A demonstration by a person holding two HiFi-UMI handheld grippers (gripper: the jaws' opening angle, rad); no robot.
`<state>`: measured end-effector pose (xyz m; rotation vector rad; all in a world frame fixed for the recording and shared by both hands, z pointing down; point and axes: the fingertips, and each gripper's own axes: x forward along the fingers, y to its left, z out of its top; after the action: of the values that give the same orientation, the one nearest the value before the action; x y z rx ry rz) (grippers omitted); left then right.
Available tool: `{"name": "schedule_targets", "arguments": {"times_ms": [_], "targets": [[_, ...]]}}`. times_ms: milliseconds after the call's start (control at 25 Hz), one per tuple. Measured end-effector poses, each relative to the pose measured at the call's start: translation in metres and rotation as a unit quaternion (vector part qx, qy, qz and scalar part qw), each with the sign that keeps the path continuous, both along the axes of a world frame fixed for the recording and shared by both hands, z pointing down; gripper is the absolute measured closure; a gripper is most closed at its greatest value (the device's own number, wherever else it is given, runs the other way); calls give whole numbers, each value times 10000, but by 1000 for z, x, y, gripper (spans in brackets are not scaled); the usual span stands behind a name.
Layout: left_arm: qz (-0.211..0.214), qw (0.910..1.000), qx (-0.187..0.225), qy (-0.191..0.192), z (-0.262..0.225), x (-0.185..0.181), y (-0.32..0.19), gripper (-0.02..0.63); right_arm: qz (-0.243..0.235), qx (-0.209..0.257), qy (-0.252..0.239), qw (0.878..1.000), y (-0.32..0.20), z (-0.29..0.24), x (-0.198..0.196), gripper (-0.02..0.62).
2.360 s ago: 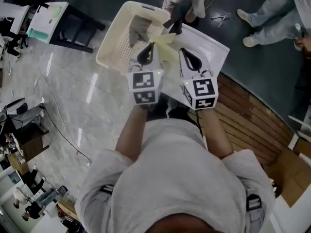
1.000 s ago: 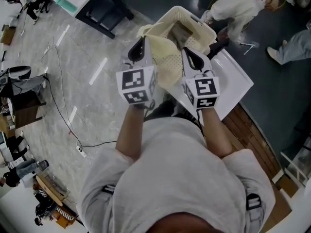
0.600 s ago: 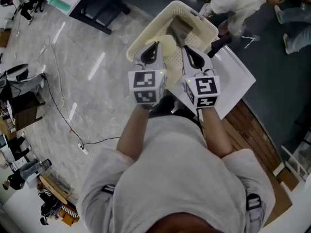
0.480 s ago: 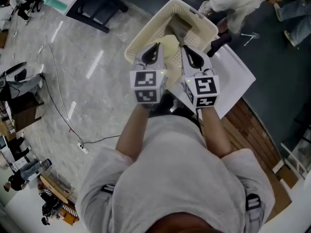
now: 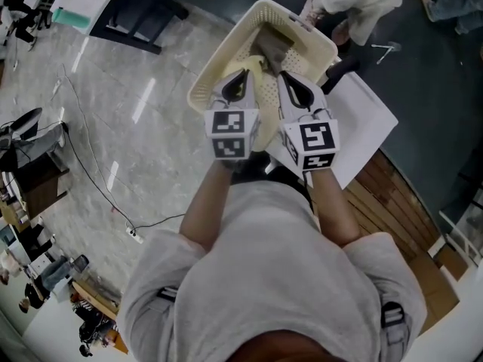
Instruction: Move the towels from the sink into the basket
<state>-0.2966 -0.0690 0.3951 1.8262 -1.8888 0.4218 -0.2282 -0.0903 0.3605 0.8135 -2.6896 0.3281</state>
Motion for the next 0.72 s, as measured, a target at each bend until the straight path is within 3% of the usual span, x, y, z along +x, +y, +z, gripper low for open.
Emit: {"name": "schedule_targets", "arguments": {"times_ms": [440,720], "targets": [[387,9981,-459,164,45,-1,-39,584,492,-153,156,9986,-28,13,4,589],[842,9929,-774,336,69,18,-48,566,691,-212,284,9970,-31,20,18,589]]}}
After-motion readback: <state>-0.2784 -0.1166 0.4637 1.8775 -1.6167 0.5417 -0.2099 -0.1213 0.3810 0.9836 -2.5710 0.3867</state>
